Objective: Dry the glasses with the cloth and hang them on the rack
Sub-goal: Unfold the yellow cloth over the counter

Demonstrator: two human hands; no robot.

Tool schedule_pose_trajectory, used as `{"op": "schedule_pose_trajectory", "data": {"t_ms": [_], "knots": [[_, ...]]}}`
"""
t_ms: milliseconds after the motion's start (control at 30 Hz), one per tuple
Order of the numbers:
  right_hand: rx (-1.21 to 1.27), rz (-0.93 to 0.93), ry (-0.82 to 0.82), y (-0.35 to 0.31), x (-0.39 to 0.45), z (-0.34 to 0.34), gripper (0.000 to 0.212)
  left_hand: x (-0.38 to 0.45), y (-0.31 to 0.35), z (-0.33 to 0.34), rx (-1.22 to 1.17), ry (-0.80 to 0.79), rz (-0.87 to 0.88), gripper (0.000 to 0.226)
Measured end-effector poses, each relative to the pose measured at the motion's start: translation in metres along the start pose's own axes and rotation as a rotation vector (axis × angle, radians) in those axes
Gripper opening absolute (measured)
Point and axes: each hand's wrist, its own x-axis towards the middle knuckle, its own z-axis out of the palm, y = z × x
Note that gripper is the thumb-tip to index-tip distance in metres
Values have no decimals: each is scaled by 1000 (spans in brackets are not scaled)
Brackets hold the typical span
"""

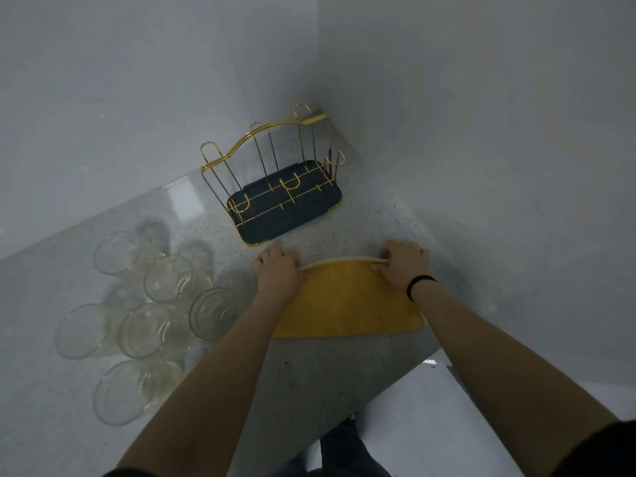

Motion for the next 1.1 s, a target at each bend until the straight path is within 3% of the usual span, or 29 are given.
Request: {"op": "schedule_pose_trajectory", "data": {"t_ms": [67, 200, 300, 433, 633, 767, 867, 1000, 1100], "knots": [[87, -48, -59, 1, -2, -6, 30, 1, -2, -4, -74, -12, 1, 24], [508, -102, -242, 7, -15, -29, 25, -6, -7, -18, -484, -100, -23, 19], [724, -70, -349, 4, -30, -42, 21, -18, -5, -27, -609, -60, -27, 21], [1167, 18, -410, -22, -58, -50, 32, -44, -6, -39, -693, 1, -40, 18], [1149, -30, -335, -78, -88, -61, 15, -90, -24, -61, -764, 49, -24, 20], [1095, -71, -310, -109, -104, -60, 16, -116, -53, -69, -699, 179, -24, 28], [1088, -86, -306, -129, -117, -51, 17, -128, -83, -71, -542, 301, 39, 51], [1128, -13, -247, -152, -128, -32, 23, -126, -117, -69, -156, 45, 95, 103], [1135, 82, -213, -160, -131, -14, 41, -115, -132, -63, 32, -25, 135, 117]]}}
